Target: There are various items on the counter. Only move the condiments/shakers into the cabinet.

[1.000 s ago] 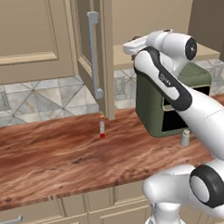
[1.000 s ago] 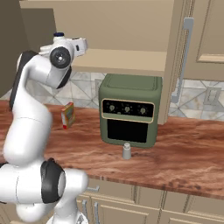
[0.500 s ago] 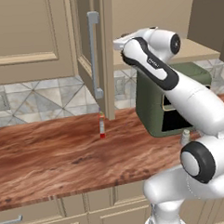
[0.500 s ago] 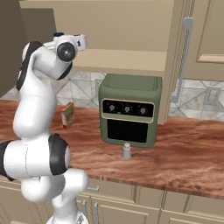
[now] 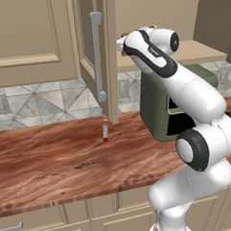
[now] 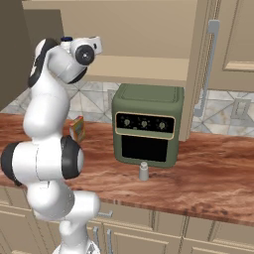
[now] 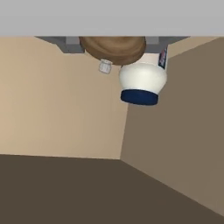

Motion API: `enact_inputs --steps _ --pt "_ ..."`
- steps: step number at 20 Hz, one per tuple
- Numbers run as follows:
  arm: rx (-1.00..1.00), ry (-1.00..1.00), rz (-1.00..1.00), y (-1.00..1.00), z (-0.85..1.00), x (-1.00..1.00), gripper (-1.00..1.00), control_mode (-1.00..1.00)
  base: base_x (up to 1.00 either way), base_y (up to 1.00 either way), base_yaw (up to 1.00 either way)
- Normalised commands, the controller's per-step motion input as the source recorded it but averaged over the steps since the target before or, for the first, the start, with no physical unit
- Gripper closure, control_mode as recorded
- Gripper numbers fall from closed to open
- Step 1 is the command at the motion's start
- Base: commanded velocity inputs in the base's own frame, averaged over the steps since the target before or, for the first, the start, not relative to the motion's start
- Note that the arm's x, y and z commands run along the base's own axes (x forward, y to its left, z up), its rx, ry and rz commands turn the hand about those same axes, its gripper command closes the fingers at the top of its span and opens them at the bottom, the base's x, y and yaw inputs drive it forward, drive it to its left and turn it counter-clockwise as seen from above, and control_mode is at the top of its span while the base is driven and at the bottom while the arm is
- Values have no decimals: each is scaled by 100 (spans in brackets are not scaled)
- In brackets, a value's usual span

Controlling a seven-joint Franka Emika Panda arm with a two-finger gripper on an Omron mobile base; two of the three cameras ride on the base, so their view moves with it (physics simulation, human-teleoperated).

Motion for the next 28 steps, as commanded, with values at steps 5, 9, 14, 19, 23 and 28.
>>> enact_inputs --steps 5,9,14,19,23,28 --pt "-7 0 4 0 -4 5 -100 -100 0 0 0" --pt "-8 0 4 0 0 0 -100 -100 0 0 0" --pt "-4 0 5 0 0 0 -100 -100 0 0 0" --pt "-3 -3 4 0 0 -1 -100 -100 0 0 0" --pt "-1 -7 4 0 5 -27 -100 -100 0 0 0" --pt "0 -9 1 0 22 -30 -100 -100 0 0 0"
